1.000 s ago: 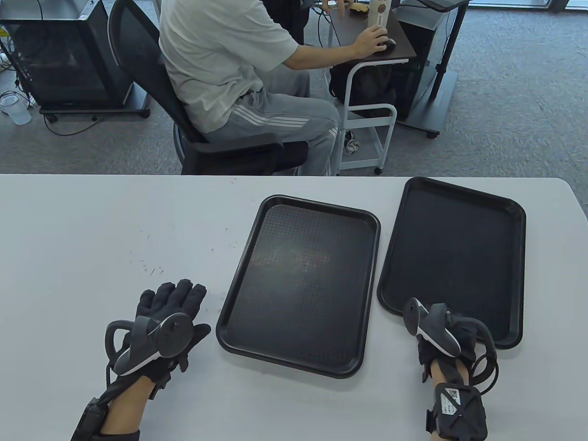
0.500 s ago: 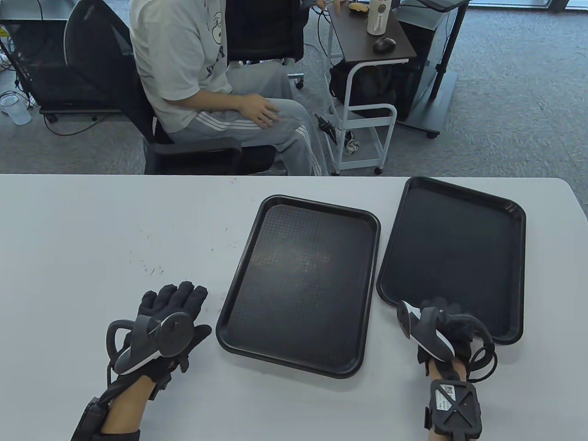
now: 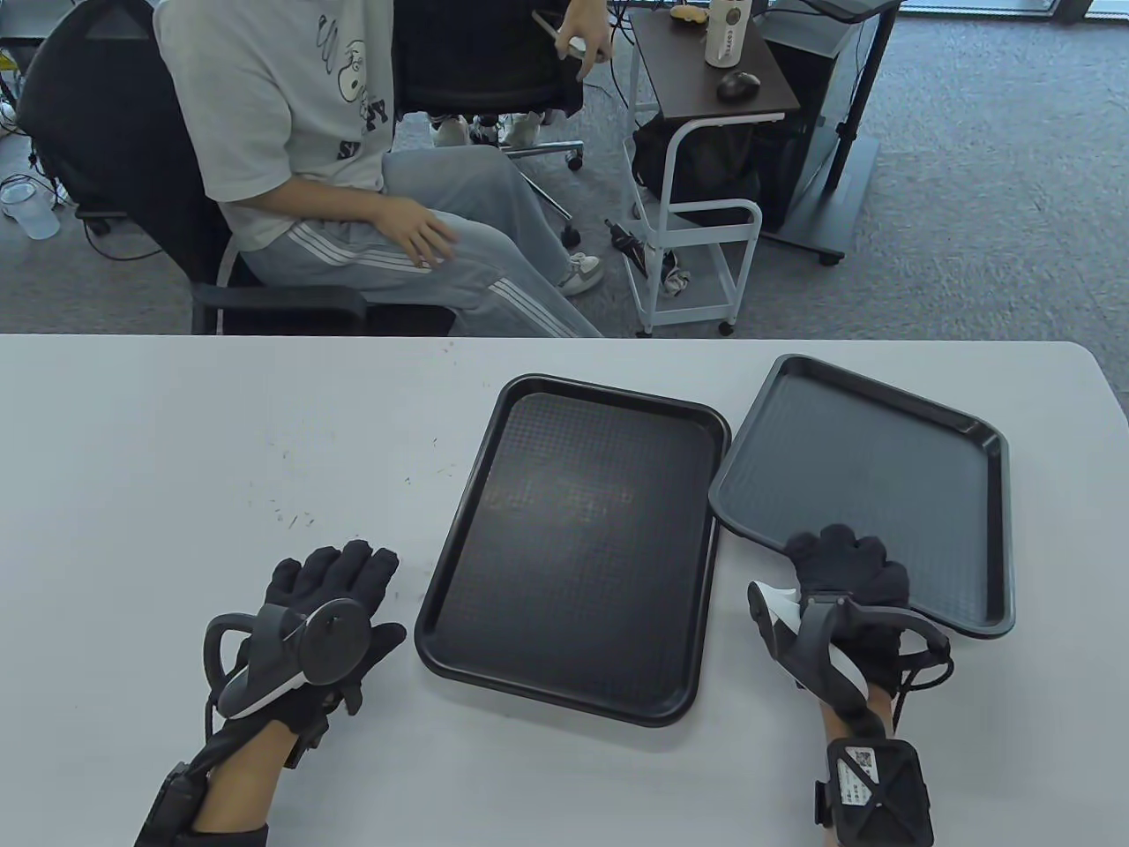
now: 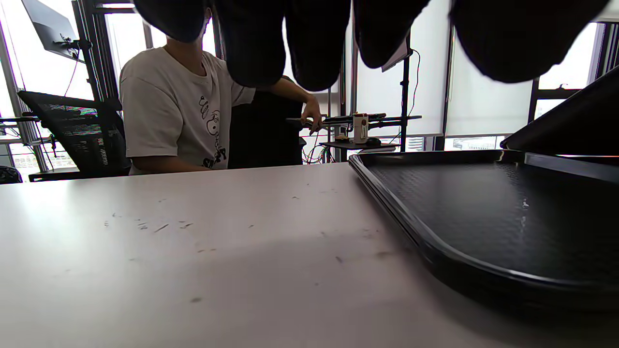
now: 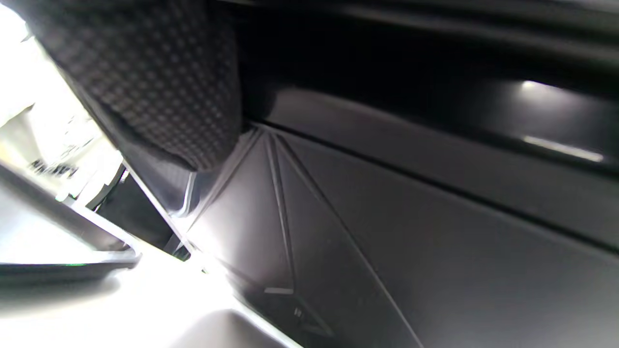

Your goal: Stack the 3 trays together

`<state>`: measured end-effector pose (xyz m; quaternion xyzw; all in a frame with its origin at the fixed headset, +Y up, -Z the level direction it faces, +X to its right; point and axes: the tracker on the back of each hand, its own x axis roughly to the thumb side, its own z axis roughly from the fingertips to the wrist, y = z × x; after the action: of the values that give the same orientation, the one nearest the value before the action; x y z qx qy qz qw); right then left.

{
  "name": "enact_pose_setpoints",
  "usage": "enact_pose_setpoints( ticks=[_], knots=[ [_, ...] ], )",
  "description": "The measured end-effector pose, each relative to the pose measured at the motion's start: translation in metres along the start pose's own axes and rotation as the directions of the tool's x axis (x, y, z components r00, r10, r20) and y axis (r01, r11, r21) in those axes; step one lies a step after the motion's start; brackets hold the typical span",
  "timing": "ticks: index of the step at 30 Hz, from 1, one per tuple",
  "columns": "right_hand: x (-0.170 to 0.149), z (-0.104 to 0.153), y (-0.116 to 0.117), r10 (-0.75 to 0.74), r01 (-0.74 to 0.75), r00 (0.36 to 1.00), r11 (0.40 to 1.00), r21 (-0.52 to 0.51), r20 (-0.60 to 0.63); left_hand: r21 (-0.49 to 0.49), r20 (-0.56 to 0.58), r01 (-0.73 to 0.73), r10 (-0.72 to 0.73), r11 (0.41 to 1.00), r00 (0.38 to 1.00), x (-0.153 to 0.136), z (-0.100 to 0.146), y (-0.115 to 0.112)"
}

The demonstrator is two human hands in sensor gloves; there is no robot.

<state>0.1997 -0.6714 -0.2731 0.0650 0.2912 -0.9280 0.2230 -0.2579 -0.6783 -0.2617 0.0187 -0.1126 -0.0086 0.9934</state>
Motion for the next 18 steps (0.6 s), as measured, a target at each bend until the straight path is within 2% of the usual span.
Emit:
enact_pose_setpoints(
  ticks=[5, 13, 18],
  knots=[
    [-0.016, 0.002, -0.019, -0.123, 0.115, 0.989, 0.988, -0.100, -0.078, 0.005, -0.002, -0.003, 0.003, 1.000, 1.000, -0.001, 0.000, 0.000],
    [0.000, 0.007, -0.073, -0.158, 0.158, 0.987, 0.945, -0.286, 0.026, 0.011, -0.001, -0.003, 0.003, 1.000, 1.000, 0.000, 0.000, 0.000],
    [0.022, 0.012, -0.104, -0.244, 0.264, 0.964, 0.903, -0.340, 0.102, 0.007, -0.007, -0.009, 0.009, 1.000, 1.000, -0.001, 0.001, 0.000]
  ],
)
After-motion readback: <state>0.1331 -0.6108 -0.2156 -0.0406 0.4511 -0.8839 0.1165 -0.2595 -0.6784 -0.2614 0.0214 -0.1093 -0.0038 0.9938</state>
